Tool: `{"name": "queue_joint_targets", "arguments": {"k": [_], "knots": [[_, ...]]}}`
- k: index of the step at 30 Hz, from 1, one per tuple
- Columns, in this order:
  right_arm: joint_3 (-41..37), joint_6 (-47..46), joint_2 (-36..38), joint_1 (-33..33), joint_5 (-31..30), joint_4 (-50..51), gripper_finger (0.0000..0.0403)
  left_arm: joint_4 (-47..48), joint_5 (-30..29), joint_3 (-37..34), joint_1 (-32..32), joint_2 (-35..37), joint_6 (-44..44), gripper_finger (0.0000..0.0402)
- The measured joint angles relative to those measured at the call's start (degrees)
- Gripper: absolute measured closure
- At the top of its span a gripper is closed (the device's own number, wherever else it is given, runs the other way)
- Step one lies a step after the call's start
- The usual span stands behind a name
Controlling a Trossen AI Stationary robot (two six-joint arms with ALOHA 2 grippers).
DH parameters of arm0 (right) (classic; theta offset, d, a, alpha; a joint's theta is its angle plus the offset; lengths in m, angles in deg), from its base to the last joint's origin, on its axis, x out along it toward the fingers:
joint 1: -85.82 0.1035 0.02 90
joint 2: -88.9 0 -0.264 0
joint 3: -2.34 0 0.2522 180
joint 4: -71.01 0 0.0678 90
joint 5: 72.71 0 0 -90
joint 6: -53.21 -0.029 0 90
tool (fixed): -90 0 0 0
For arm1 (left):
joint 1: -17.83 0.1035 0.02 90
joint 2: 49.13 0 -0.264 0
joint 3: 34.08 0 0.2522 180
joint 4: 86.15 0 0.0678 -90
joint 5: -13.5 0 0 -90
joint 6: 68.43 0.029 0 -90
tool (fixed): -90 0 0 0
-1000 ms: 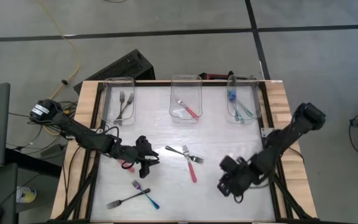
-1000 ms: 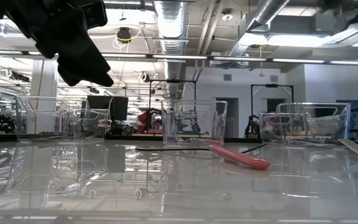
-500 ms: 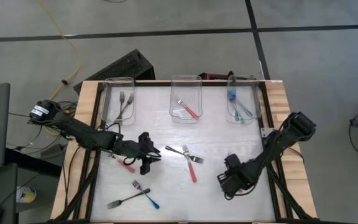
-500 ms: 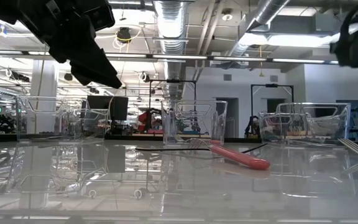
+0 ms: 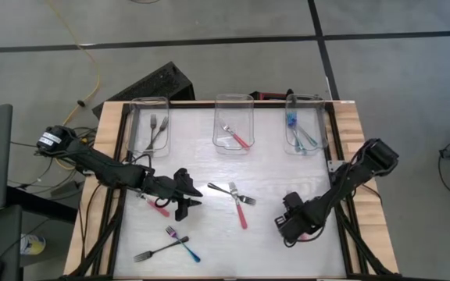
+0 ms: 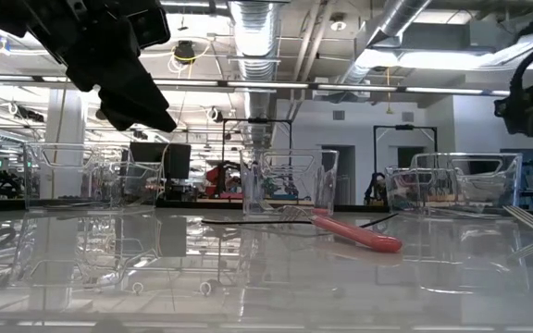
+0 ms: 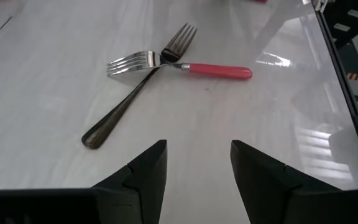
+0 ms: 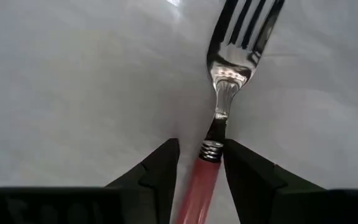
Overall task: Sort silverware by color (type)
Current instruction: Put the right pink fork into the middle transparent bin
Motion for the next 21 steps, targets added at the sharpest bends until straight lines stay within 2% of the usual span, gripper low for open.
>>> {"name": "queue_joint_targets", "arguments": {"k": [4, 8, 13, 19, 21], "knots": [[-1.8, -1.1, 0.1, -0.4, -0.2, -2.2, 0.0275, 0.0, 0.0, 0.0, 0.0, 0.0, -0.9, 0.0239], [-1.8, -1.6, 0.6, -0.7, -1.4, -0.8, 0.0341, 0.0, 0.0, 0.0, 0.0, 0.0, -1.4, 0.0239], [-1.6, 1.0, 2.4, -1.7, -3.6, -0.5, 0.0343, 0.0, 0.0, 0.0, 0.0, 0.0, -2.9, 0.0239], [4.2, 10.4, 7.6, -5.5, -16.3, -0.3, 0.0343, 0.0, 0.0, 0.0, 0.0, 0.0, -4.5, 0.0239], [6.7, 15.5, 9.1, -8.0, -18.8, -0.4, 0.0343, -0.1, 0.0, 0.0, 0.0, 0.0, -4.9, 0.0239]]}}
